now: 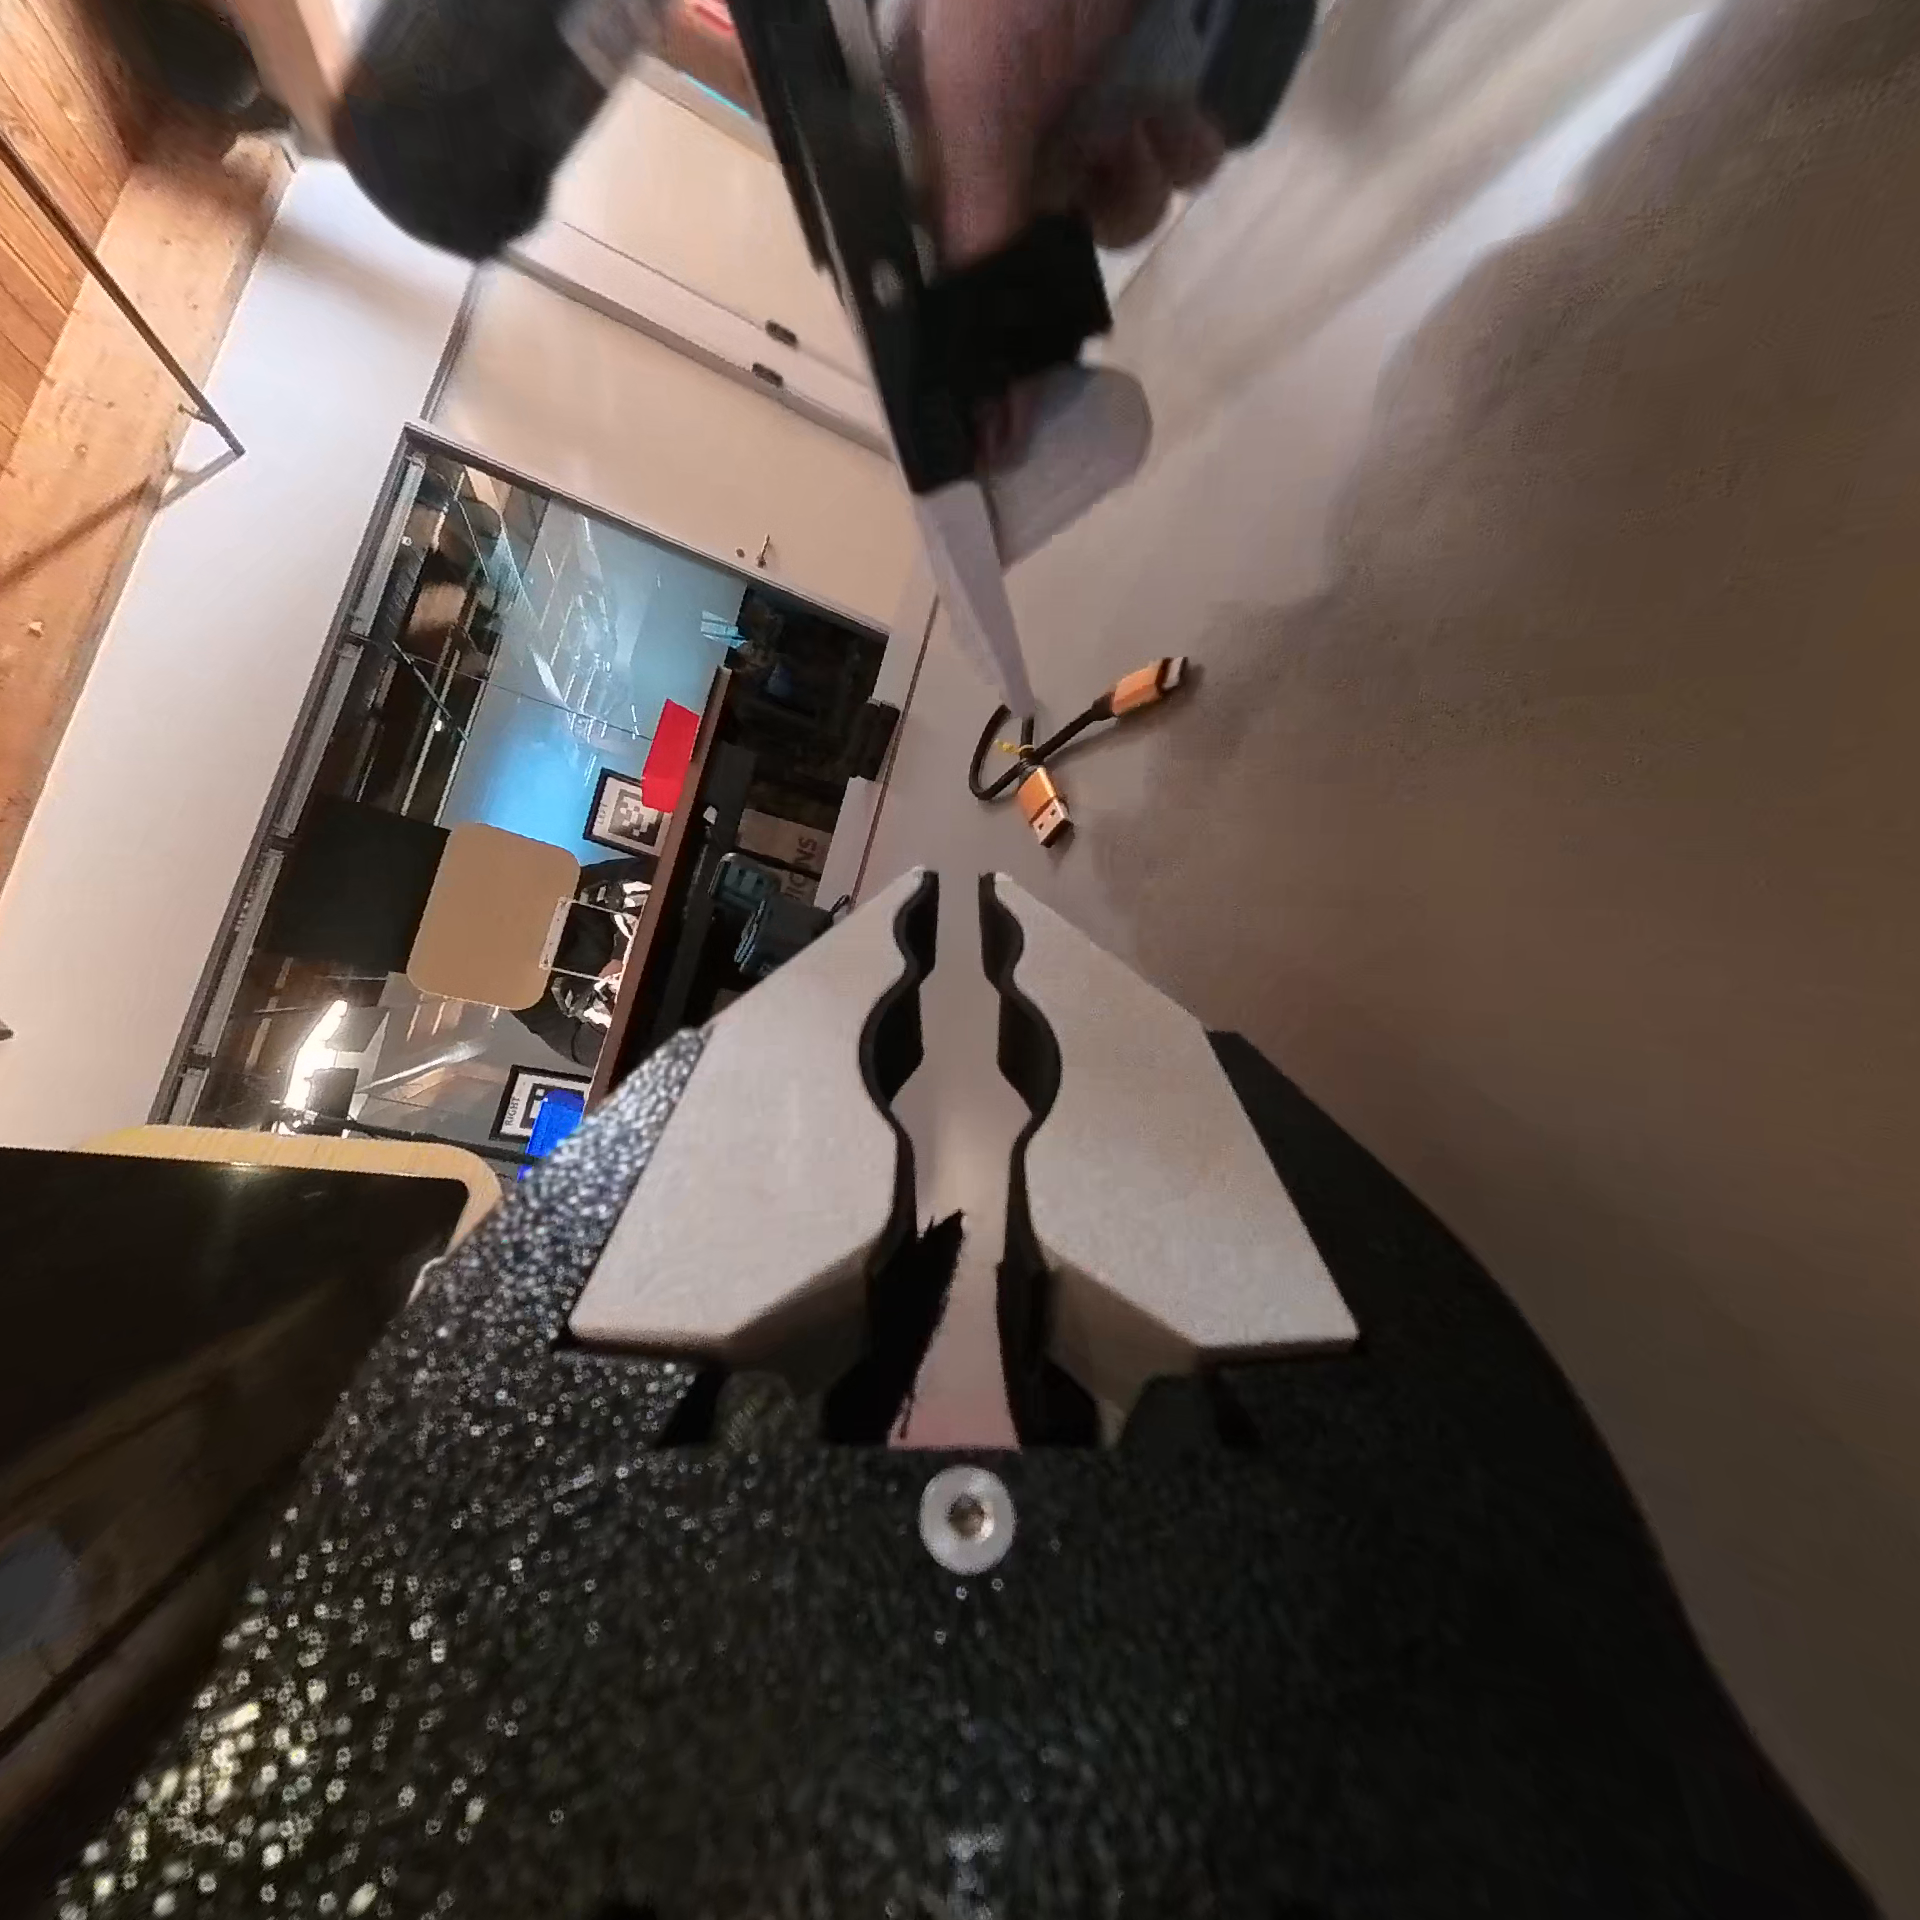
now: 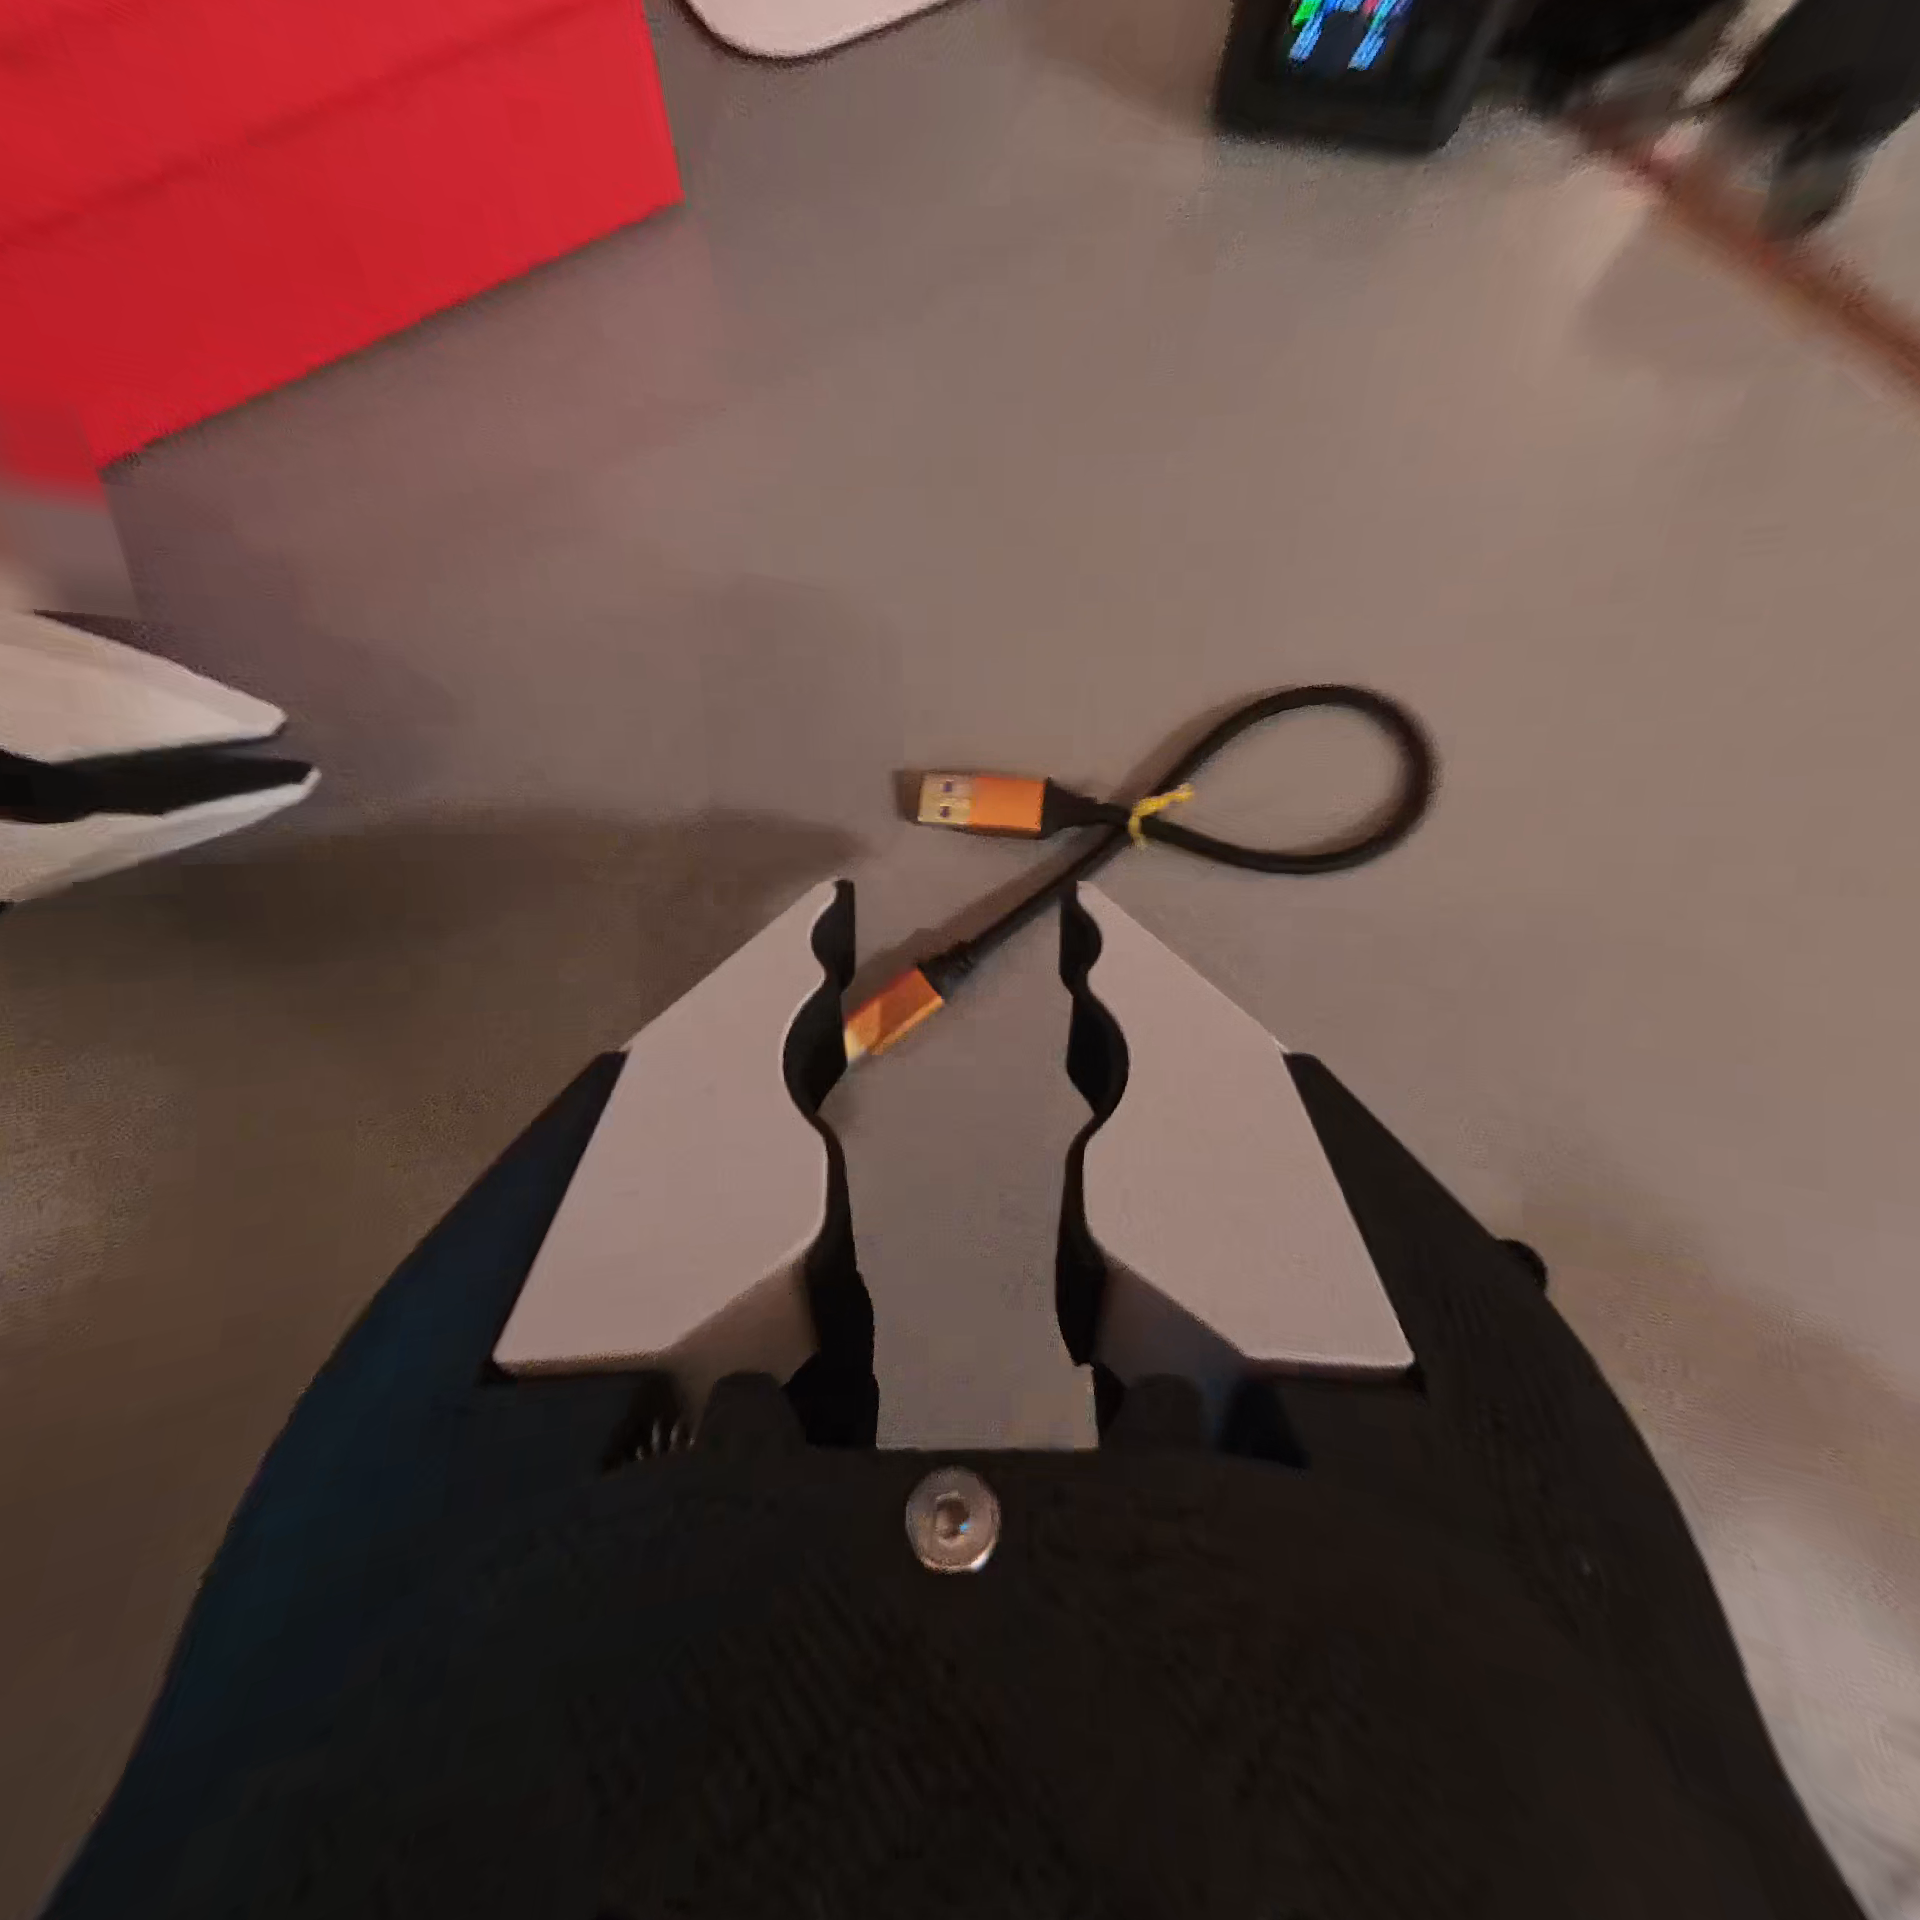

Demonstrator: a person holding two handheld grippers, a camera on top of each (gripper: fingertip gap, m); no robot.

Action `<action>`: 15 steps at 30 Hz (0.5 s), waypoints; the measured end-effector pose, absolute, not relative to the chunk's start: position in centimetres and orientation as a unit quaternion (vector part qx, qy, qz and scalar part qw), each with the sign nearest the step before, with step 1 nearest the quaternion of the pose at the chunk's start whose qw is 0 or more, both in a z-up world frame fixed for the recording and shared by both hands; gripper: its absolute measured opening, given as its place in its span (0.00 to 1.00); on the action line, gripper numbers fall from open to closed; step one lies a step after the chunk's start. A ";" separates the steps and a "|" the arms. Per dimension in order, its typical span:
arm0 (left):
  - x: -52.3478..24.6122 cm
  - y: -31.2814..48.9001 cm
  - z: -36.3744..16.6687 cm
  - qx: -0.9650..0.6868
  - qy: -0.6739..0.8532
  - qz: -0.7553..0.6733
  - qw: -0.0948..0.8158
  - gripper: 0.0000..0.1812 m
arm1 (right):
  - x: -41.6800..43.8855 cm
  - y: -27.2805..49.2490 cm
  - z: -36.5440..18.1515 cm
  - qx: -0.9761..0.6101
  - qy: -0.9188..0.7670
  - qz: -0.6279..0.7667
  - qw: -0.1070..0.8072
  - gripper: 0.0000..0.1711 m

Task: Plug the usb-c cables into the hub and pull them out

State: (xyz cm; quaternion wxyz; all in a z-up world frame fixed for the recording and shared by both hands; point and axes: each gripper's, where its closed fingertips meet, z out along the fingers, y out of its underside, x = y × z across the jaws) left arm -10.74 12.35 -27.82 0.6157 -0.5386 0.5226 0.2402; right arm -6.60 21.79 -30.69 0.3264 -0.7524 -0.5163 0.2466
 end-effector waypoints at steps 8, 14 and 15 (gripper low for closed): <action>-10.8 12.6 -27.9 -0.530 0.530 0.265 0.607 0.04 | -8.0 24.1 -27.2 -0.632 -0.471 0.225 0.573 0.21; -8.5 11.0 -25.7 -0.531 0.501 0.244 0.638 0.09 | -7.4 22.7 -23.1 -0.482 -0.466 0.161 0.724 0.11; -7.9 10.4 -24.3 -0.552 0.469 0.208 0.657 0.09 | -7.2 22.7 -22.9 -0.478 -0.461 0.156 0.731 0.10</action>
